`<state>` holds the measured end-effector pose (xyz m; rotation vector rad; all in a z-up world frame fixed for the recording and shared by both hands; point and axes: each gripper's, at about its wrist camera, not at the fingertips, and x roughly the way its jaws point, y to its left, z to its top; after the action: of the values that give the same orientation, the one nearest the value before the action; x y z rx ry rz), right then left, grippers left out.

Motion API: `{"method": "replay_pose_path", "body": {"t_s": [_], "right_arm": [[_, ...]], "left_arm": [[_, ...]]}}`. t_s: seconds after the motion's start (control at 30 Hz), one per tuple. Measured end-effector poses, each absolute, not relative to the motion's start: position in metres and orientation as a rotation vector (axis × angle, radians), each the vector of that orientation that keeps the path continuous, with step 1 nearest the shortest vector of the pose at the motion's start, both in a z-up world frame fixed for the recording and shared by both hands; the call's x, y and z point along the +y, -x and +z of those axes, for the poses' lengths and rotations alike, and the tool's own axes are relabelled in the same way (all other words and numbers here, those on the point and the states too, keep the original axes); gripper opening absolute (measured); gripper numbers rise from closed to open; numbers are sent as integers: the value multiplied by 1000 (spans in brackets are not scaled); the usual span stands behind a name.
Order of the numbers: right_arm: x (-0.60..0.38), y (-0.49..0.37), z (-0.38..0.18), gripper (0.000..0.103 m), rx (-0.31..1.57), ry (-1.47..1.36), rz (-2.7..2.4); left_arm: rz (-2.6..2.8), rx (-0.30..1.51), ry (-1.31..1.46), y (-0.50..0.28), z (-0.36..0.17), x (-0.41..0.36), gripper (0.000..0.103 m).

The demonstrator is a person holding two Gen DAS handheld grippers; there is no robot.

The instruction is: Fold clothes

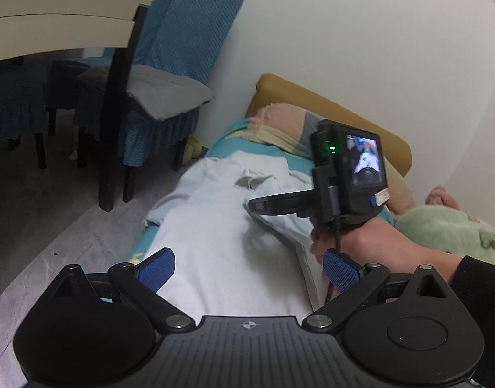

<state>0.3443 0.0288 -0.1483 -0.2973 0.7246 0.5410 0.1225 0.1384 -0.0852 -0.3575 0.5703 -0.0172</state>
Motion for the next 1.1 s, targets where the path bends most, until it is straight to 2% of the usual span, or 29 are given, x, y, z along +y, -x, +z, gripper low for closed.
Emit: {"method": "replay_pose_path", "body": {"t_s": [0.13, 0.17, 0.2, 0.27, 0.4, 0.7, 0.73, 0.77, 0.8, 0.83, 0.97, 1.1], "right_arm": [[70, -346, -139, 13, 740, 398, 560], [80, -347, -139, 32, 745, 415, 564], [90, -348, -138, 56, 750, 431, 569], [115, -348, -140, 72, 736, 451, 605], [181, -350, -163, 70, 793, 621, 728], [247, -352, -243, 68, 846, 1120, 748], [254, -352, -252, 66, 850, 1176, 748], [262, -352, -261, 58, 853, 1232, 748], [269, -353, -270, 28, 855, 1285, 747], [267, -354, -268, 12, 839, 1266, 730], [251, -350, -235, 10, 689, 1085, 662], [206, -348, -173, 10, 485, 835, 543]], "left_arm": [[9, 576, 400, -115, -83, 154, 99], [16, 580, 411, -113, -83, 158, 99], [24, 583, 421, -111, -83, 162, 99], [46, 595, 449, -110, -86, 171, 99], [103, 619, 518, -115, -98, 187, 99], [214, 689, 523, -140, -130, 196, 99], [221, 692, 516, -142, -132, 195, 99], [226, 684, 503, -141, -132, 193, 99], [231, 677, 491, -141, -132, 192, 99], [237, 670, 478, -140, -132, 190, 99], [252, 635, 443, -137, -132, 186, 99], [240, 572, 432, -129, -125, 181, 99]]}}
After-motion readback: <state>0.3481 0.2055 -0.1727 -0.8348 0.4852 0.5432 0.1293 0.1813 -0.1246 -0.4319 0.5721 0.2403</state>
